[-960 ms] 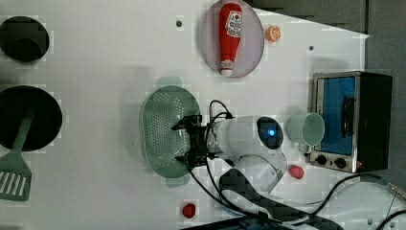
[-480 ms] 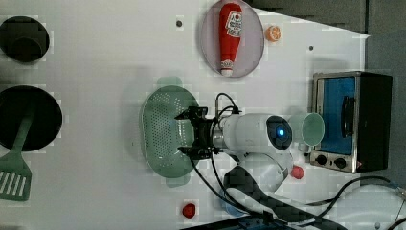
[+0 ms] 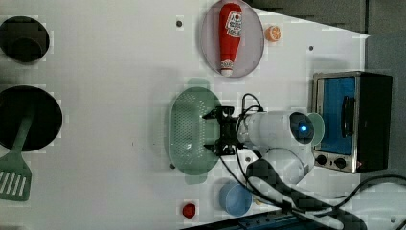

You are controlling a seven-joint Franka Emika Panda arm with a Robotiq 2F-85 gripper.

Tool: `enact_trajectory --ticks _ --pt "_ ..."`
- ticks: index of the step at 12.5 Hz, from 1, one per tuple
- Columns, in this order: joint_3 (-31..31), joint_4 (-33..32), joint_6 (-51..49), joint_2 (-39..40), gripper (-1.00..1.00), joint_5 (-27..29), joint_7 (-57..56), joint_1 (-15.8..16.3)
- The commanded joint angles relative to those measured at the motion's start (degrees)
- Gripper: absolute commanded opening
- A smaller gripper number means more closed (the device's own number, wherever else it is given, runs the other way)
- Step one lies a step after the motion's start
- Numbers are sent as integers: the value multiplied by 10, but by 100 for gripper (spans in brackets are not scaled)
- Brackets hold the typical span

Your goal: Drag strainer left to right.

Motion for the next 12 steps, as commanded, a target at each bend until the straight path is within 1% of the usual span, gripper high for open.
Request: enact_trajectory --ticks 1,4,7,11,12 --pt "-26 -5 6 -8 100 12 -76 -35" --pt "-53 -14 6 -18 100 12 -129 -54" --pt "-83 -20 6 -25 100 12 -171 -67" --pt "-126 -24 9 -29 100 12 -253 -74" --pt "-136 -24 9 -29 100 12 -258 -75"
